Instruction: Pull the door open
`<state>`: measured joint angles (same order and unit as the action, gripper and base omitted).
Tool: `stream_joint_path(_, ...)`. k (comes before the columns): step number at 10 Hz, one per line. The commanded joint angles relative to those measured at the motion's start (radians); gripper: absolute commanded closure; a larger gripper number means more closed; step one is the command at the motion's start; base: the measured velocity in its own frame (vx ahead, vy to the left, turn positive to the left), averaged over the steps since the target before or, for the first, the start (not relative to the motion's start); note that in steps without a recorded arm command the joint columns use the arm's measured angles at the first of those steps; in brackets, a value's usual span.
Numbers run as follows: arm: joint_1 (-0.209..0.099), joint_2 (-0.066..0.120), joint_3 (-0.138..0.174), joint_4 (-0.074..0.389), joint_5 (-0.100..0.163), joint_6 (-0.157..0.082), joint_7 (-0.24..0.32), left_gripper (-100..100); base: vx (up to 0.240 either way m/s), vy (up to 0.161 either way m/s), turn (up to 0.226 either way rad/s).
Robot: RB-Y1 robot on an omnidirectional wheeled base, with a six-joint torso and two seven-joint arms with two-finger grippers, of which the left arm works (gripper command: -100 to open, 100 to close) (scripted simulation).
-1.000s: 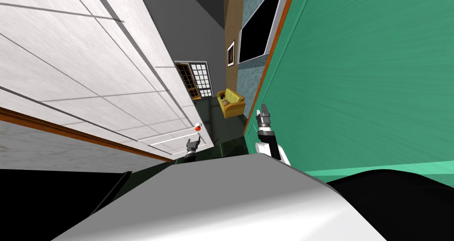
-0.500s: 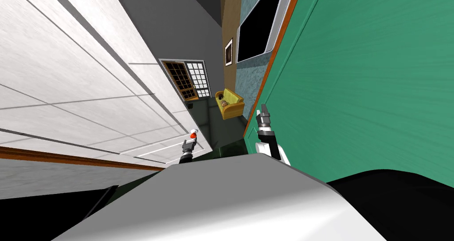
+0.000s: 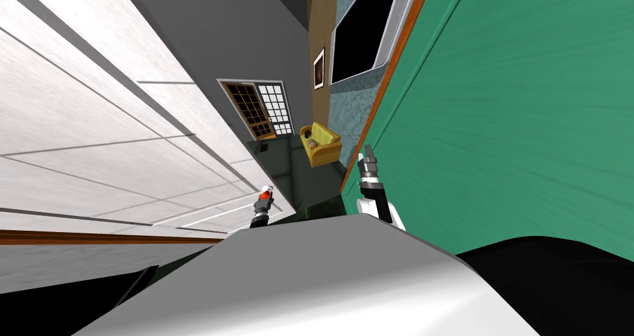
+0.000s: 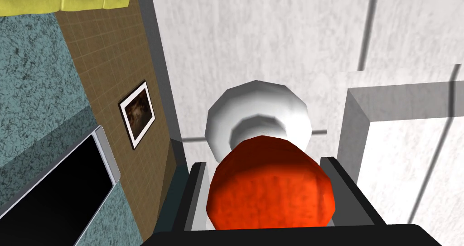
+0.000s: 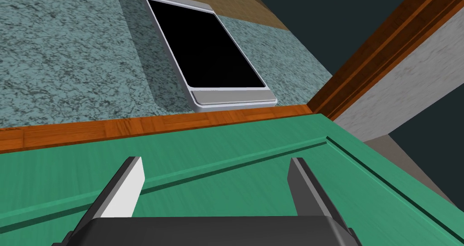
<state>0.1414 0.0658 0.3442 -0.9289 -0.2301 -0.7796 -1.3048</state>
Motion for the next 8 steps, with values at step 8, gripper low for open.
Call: stream_joint_path(8, -0.002, 0.006, -0.015, 0.008, 0.029, 0.000, 0.096, 100, -0.027, 0.008, -0.022)
